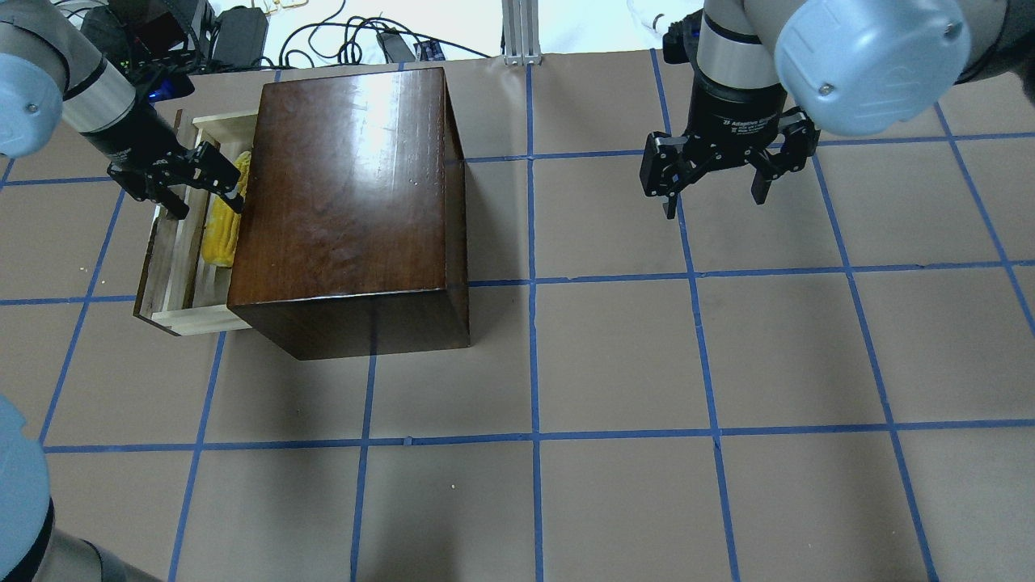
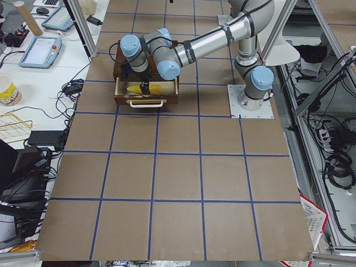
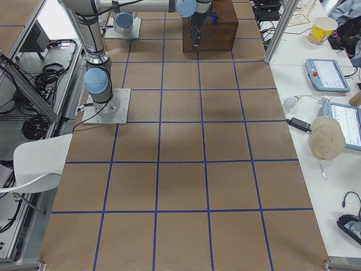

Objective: Open drawer and put corn inside

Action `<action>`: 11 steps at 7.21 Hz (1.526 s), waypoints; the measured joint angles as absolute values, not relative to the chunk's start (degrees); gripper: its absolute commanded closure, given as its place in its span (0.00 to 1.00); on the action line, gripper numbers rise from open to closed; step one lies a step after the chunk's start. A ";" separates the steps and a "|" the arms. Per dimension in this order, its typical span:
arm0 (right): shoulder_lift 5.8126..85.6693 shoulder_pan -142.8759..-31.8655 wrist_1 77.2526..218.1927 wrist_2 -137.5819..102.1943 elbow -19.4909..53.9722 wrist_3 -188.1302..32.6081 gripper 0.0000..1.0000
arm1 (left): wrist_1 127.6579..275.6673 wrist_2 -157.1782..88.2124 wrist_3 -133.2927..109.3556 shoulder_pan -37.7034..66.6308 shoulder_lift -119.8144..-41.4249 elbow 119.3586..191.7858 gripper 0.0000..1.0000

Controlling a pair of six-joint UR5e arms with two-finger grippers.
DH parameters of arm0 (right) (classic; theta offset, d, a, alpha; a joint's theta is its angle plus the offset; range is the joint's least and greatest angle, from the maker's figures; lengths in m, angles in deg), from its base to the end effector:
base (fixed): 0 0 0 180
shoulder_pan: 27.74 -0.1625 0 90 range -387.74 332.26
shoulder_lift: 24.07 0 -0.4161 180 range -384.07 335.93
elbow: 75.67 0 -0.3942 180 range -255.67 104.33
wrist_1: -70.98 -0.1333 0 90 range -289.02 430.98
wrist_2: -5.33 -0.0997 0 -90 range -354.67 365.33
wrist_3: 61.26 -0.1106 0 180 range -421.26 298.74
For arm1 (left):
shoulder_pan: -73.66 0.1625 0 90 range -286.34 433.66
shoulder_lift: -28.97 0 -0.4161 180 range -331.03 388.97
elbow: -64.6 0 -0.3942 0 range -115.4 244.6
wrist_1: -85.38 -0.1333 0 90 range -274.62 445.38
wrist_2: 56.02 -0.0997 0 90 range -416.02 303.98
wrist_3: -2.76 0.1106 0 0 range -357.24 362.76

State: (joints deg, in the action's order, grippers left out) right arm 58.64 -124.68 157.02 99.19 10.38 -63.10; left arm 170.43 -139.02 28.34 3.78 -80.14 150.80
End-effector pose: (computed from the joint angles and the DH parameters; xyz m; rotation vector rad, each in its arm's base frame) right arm 0.1891 -0.5121 0.4301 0.1427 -3.0558 -0.1867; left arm 0.0668 -0.6090 0.3257 -0.1243 -2.9514 -0.1766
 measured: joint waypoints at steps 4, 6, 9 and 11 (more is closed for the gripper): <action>58.64 -124.68 157.02 99.19 10.38 -63.11 0.00 | 177.01 -140.05 22.36 2.25 -77.17 145.36 0.00; 58.64 -124.68 157.02 99.20 10.38 -63.11 0.00 | 178.13 -142.55 19.06 -1.33 -74.57 144.94 0.00; 58.64 -124.68 157.02 99.19 10.38 -63.11 0.00 | 178.34 -143.40 13.00 -9.15 -71.04 145.69 0.00; 58.64 -124.68 157.02 99.19 10.38 -63.10 0.00 | 178.53 -143.55 11.49 -13.34 -69.37 147.98 0.00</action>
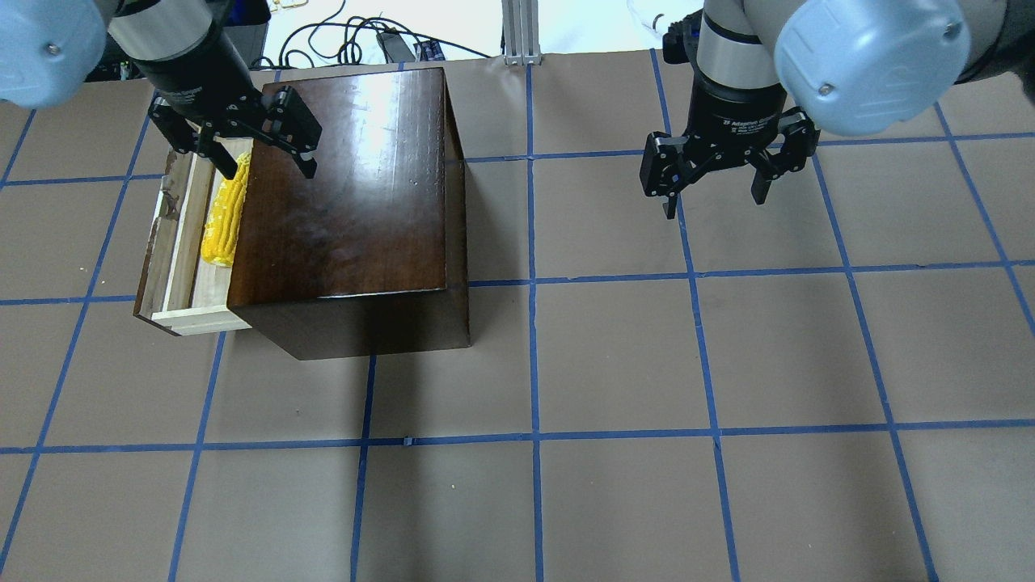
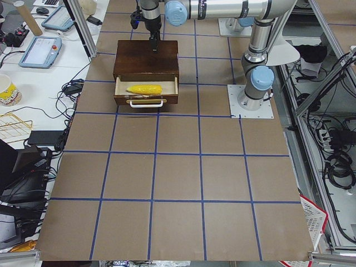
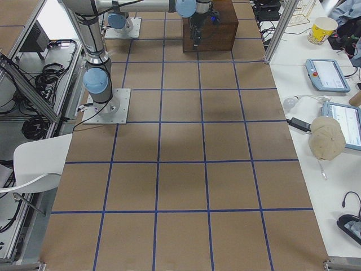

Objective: Open drawer and put corn inside

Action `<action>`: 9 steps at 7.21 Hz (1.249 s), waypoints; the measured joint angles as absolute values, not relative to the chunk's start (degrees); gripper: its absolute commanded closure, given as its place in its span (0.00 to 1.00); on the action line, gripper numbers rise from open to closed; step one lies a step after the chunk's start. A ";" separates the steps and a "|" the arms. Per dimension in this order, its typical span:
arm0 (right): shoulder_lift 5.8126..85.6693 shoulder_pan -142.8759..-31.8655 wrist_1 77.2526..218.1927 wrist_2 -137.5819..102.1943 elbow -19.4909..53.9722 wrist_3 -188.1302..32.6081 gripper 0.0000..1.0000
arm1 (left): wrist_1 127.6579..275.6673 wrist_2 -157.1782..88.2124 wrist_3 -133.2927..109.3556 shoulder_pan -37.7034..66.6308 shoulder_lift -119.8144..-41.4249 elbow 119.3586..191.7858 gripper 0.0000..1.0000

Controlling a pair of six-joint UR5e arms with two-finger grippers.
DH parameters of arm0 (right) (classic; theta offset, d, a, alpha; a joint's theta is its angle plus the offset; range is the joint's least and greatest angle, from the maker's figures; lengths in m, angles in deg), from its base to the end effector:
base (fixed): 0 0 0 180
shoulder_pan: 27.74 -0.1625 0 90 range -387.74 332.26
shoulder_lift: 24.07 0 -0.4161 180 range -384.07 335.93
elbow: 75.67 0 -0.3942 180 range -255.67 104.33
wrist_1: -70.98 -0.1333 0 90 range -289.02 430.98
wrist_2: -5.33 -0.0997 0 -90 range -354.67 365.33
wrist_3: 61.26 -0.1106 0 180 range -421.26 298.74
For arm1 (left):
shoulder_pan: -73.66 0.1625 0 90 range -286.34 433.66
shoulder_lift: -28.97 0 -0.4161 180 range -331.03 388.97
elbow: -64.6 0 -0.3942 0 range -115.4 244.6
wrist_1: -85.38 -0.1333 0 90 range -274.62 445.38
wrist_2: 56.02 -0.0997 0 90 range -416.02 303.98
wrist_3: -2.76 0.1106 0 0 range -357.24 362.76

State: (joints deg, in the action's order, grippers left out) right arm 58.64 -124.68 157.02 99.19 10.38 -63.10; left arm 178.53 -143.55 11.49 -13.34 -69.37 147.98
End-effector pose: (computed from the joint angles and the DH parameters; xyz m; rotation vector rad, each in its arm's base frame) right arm 0.1891 -0.5121 0.4301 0.1427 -3.0558 -0.1867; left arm -0.1094 -0.5508 0.4438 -0.1515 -3.0839 -0.1238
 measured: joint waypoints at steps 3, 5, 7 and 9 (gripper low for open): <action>58.64 -124.68 157.02 99.19 10.38 -63.11 0.00 | 178.41 -143.65 10.54 -14.70 -65.43 152.92 0.00; 58.64 -124.68 157.02 99.20 10.38 -63.11 0.00 | 177.99 -143.70 8.63 -14.71 -63.89 154.68 0.00; 58.64 -124.68 157.02 99.19 10.38 -63.11 0.00 | 177.69 -146.01 8.17 -14.67 -63.59 154.94 0.00; 58.64 -124.68 157.02 99.19 10.38 -63.10 0.00 | 177.38 -147.21 8.00 -14.68 -63.50 154.92 0.00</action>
